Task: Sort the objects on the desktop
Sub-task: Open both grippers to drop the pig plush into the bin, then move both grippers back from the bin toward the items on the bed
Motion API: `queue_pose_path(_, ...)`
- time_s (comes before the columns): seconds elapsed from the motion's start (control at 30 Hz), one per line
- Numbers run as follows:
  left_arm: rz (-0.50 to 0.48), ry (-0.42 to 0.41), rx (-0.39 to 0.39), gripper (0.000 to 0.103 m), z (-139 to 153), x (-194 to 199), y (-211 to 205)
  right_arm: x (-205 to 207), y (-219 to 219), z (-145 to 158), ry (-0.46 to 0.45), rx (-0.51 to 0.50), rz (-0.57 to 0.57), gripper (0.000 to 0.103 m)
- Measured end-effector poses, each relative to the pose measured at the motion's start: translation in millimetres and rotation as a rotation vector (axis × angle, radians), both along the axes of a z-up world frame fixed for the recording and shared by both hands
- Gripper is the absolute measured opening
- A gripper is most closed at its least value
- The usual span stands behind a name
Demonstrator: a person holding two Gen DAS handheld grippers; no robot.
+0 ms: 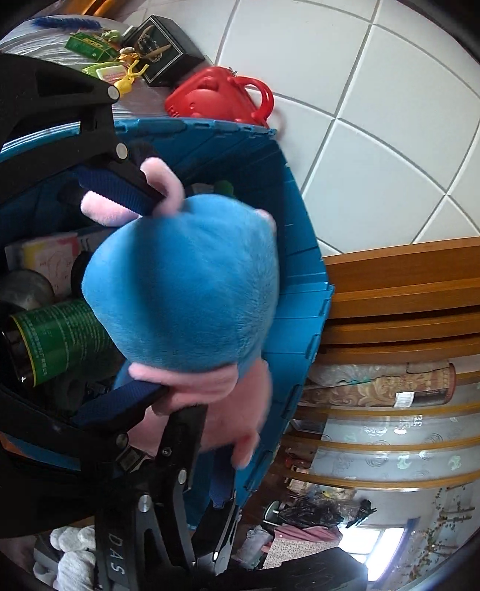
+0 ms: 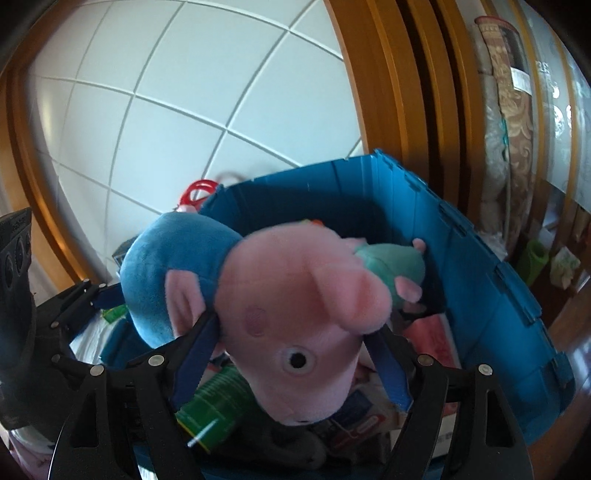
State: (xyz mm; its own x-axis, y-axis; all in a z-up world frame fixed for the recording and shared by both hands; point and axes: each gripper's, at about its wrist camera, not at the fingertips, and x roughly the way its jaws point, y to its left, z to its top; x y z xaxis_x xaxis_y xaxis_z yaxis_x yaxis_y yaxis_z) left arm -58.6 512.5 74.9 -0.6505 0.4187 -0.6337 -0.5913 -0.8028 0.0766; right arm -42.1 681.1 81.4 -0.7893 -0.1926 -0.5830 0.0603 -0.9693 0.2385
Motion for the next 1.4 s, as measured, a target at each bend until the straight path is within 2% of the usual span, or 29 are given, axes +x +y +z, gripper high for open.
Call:
queue_pose_path(0.07, 0.01, 0.011, -0.023, 0.087, -1.2, 2.8, 4.3, -2.3, 3.3, -5.3, -0.015, -0.004, 0.004, 0.082)
queue_pose_path(0.1, 0.015, 0.02, -0.022, 0.087, 0.2, 4.4, 4.3, -3.8, 3.8, -7.8, -0.025, -0.006, 0.011, 0.087)
queue_pose_path(0.17, 0.017, 0.022, -0.02, 0.087, -0.1, 5.9, 3.2, -3.4, 4.9, -11.2, -0.03, -0.014, 0.018, 0.09)
queue_pose_path(0.27, 0.029, 0.028, -0.012, 0.087, 0.8, 8.4, -0.6, 0.4, 4.0, -10.7, -0.021, -0.013, 0.015, 0.092)
queue_pose_path(0.4, 0.045, 0.041, 0.0, 0.087, 3.0, 10.9, -8.3, 4.1, 3.6, -4.5, 0.006, 0.002, -0.003, 0.102)
queue_pose_path(0.5, 0.05, 0.059, 0.015, 0.087, 7.0, 14.6, -18.8, 8.7, -1.7, 3.5, 0.033, 0.043, -0.029, 0.103)
queue_pose_path(0.67, 0.064, 0.101, 0.058, 0.087, 18.2, 24.1, -40.5, 11.4, -13.2, 14.3, 0.065, 0.052, -0.044, 0.103)
queue_pose_path(0.87, 0.112, 0.157, 0.109, 0.087, 28.8, 34.0, -80.9, 13.6, -38.5, 23.7, 0.102, 0.059, -0.026, 0.103)
queue_pose_path(1.13, 0.211, 0.161, 0.173, 0.087, 24.9, 32.1, -161.1, 33.4, -99.3, 50.9, 0.284, 0.037, 0.031, 0.103)
queue_pose_path(1.33, 0.274, 0.161, 0.188, 0.088, 16.4, 27.3, -228.4, 41.3, -148.1, 60.2, 0.37, -0.002, -0.051, 0.103)
queue_pose_path(1.4, 0.288, 0.158, 0.192, 0.088, 14.2, 24.9, -252.5, 39.9, -167.3, 61.0, 0.378, -0.035, -0.029, 0.103)
